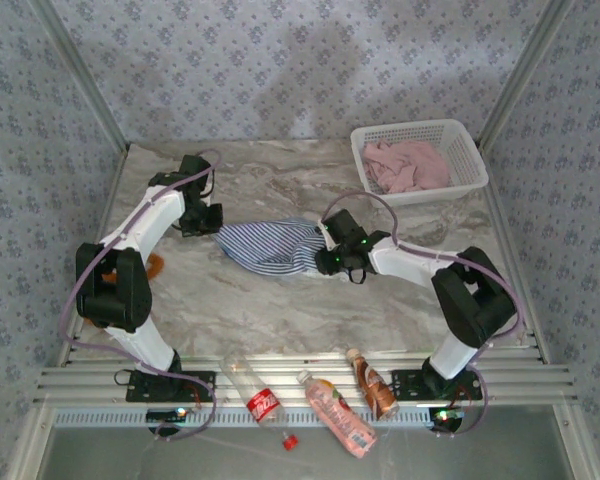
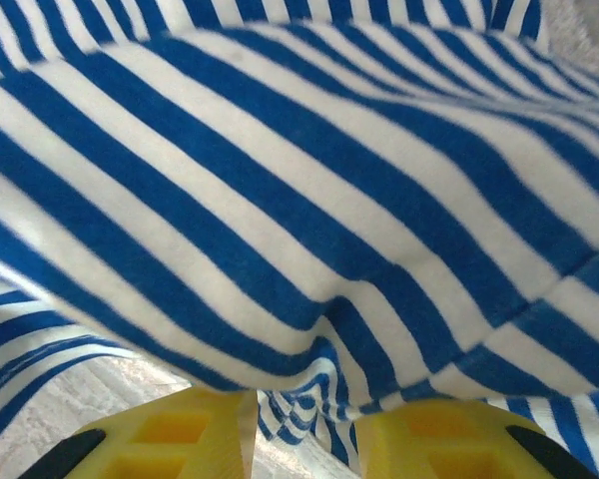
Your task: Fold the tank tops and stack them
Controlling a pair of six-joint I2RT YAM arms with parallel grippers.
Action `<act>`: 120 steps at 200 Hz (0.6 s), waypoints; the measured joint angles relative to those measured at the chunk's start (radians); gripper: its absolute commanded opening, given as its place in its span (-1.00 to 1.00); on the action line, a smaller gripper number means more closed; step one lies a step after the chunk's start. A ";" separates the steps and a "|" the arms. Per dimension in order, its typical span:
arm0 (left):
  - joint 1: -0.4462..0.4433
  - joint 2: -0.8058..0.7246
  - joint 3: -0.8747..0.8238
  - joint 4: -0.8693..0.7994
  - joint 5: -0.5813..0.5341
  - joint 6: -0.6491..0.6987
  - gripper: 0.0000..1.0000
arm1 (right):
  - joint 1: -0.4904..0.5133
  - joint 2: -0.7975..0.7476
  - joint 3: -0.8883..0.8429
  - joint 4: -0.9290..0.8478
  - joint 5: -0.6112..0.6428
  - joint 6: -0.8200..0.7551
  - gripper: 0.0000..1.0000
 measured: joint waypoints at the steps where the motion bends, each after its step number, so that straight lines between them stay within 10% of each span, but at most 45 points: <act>1: 0.000 0.000 0.000 0.000 0.000 0.000 -1.00 | 0.000 0.001 0.000 0.000 0.000 0.000 -0.34; 37: 0.000 0.000 0.000 0.000 0.000 0.000 -1.00 | -0.004 0.023 0.000 0.003 -0.002 0.011 -0.67; 120: 0.000 0.002 0.000 0.000 0.000 0.006 -1.00 | -0.004 -0.055 -0.006 -0.010 0.035 0.003 -0.62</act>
